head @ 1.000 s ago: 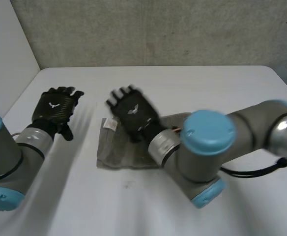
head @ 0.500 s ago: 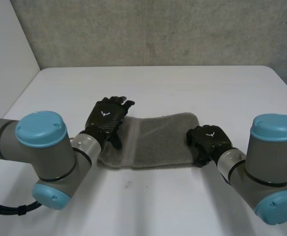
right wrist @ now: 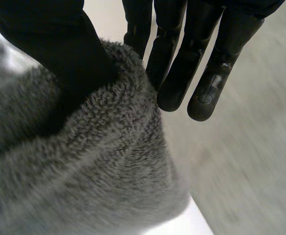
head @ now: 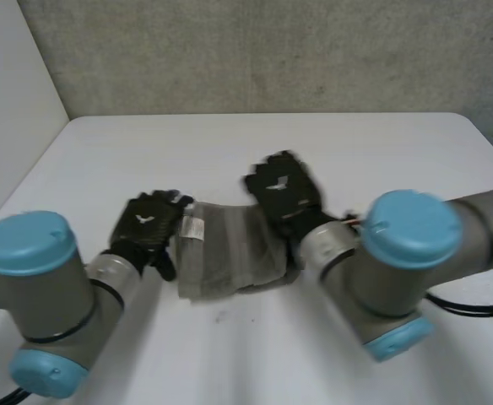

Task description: Fold the towel.

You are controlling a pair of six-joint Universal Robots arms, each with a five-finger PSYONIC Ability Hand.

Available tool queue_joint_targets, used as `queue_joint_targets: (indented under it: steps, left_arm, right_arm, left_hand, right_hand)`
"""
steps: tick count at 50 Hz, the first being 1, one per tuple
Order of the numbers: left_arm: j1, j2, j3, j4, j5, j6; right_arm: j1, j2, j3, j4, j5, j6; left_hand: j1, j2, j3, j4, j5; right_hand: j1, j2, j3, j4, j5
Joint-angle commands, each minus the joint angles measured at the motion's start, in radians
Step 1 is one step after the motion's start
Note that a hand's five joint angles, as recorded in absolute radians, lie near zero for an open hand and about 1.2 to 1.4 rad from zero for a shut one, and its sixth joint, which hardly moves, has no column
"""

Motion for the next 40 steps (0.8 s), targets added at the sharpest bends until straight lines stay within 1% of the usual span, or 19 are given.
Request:
queue_joint_targets:
  steps: [1,2,3,5,8,11,13,14,15,16,18,19,21,22,24,27,29,32,40]
  left_arm:
    - [0.125,0.081,-0.060,-0.007,-0.071,-0.004]
    - [0.148,0.095,-0.068,-0.007,-0.072,-0.004]
    - [0.148,0.095,-0.068,-0.007,-0.072,-0.004]
    - [0.187,0.131,-0.074,-0.008,-0.069,-0.005]
    - [0.199,0.142,-0.076,-0.008,-0.068,-0.005]
    - [0.201,0.150,-0.076,-0.007,-0.060,-0.010]
    - [0.188,0.152,-0.065,-0.007,-0.052,-0.022]
    - [0.188,0.152,-0.065,-0.007,-0.052,-0.022]
    - [0.179,0.153,-0.057,-0.005,-0.046,-0.031]
    - [0.179,0.153,-0.057,-0.005,-0.046,-0.031]
    - [0.132,0.153,-0.024,-0.004,-0.031,-0.056]
    - [0.131,0.153,-0.024,-0.004,-0.031,-0.056]
    - [0.072,0.152,0.019,-0.004,-0.023,-0.088]
    - [0.072,0.152,0.019,-0.004,-0.023,-0.088]
    - [0.046,0.145,0.038,-0.004,-0.023,-0.103]
    - [0.001,0.133,0.076,-0.007,-0.020,-0.142]
    - [-0.055,0.094,0.114,-0.016,-0.019,-0.181]
    - [-0.083,0.049,0.145,-0.053,-0.020,-0.203]
    - [-0.085,-0.060,0.176,-0.145,-0.026,-0.208]
  right_arm:
    - [0.174,0.135,-0.085,0.009,-0.097,0.004]
    - [0.199,0.162,-0.083,0.005,-0.146,0.000]
    - [0.199,0.162,-0.083,0.005,-0.146,0.000]
    - [0.217,0.206,-0.086,0.014,-0.213,-0.002]
    - [0.219,0.220,-0.088,0.013,-0.221,0.000]
    - [0.217,0.217,-0.092,0.014,-0.178,0.012]
    - [0.214,0.183,-0.095,0.020,-0.096,0.041]
    - [0.214,0.183,-0.095,0.020,-0.096,0.041]
    - [0.213,0.151,-0.095,0.020,-0.053,0.071]
    - [0.210,0.119,-0.097,0.020,-0.013,0.116]
    - [0.201,0.088,-0.097,0.020,0.018,0.171]
    - [0.201,0.088,-0.097,0.020,0.018,0.171]
    - [0.146,0.029,-0.095,0.037,0.046,0.306]
    - [0.145,0.028,-0.095,0.037,0.046,0.306]
    - [0.098,-0.016,-0.108,0.109,0.043,0.426]
    - [0.078,-0.018,-0.134,0.163,0.039,0.472]
    - [0.043,0.004,-0.192,0.276,0.027,0.545]
    - [0.012,0.060,-0.245,0.363,-0.011,0.590]
    - [-0.037,0.194,-0.344,0.451,-0.072,0.647]
  left_hand:
    - [0.013,0.025,0.026,0.025,-0.009]
    - [0.013,0.025,0.026,0.025,-0.009]
    - [0.013,0.025,0.026,0.025,-0.009]
    - [0.013,0.025,0.026,0.025,-0.009]
    - [0.010,0.022,0.023,0.022,-0.012]
    - [0.013,0.025,0.026,0.025,-0.009]
    - [0.016,0.028,0.029,0.028,-0.007]
    - [0.016,0.028,0.029,0.028,-0.007]
    - [0.016,0.028,0.029,0.028,-0.007]
    - [0.016,0.028,0.029,0.028,-0.007]
    - [0.016,0.028,0.029,0.028,-0.007]
    - [0.016,0.028,0.029,0.028,-0.007]
    - [0.016,0.028,0.029,0.028,-0.007]
    - [0.016,0.028,0.029,0.028,-0.007]
    - [0.019,0.030,0.032,0.030,-0.004]
    - [0.022,0.033,0.035,0.033,-0.001]
    - [0.022,0.033,0.035,0.033,-0.001]
    - [0.022,0.033,0.035,0.033,-0.001]
    - [0.022,0.033,0.035,0.033,-0.001]
  right_hand:
    - [0.465,0.227,0.216,0.203,0.251]
    - [0.465,0.227,0.216,0.203,0.251]
    - [0.465,0.227,0.216,0.203,0.251]
    - [0.465,0.227,0.216,0.203,0.251]
    - [0.465,0.227,0.216,0.203,0.251]
    - [0.465,0.227,0.216,0.203,0.251]
    - [-0.355,-0.593,-0.604,-0.617,-0.569]
    - [-0.359,-0.597,-0.608,-0.621,-0.573]
    - [-0.665,-0.902,-0.913,-0.926,-0.878]
    - [-0.757,-0.995,-1.006,-1.019,-0.971]
    - [-0.757,-0.995,-1.006,-1.019,-0.971]
    - [-0.757,-0.995,-1.006,-1.019,-0.971]
    - [-0.757,-0.995,-1.006,-1.019,-0.971]
    - [-0.757,-0.995,-1.006,-1.019,-0.971]
    - [-0.757,-0.995,-1.006,-1.019,-0.971]
    - [-0.757,-0.995,-1.006,-1.019,-0.971]
    - [-0.757,-0.995,-1.006,-1.019,-0.971]
    - [-0.757,-0.995,-1.006,-1.019,-0.971]
    - [-0.757,-0.995,-1.006,-1.019,-0.971]
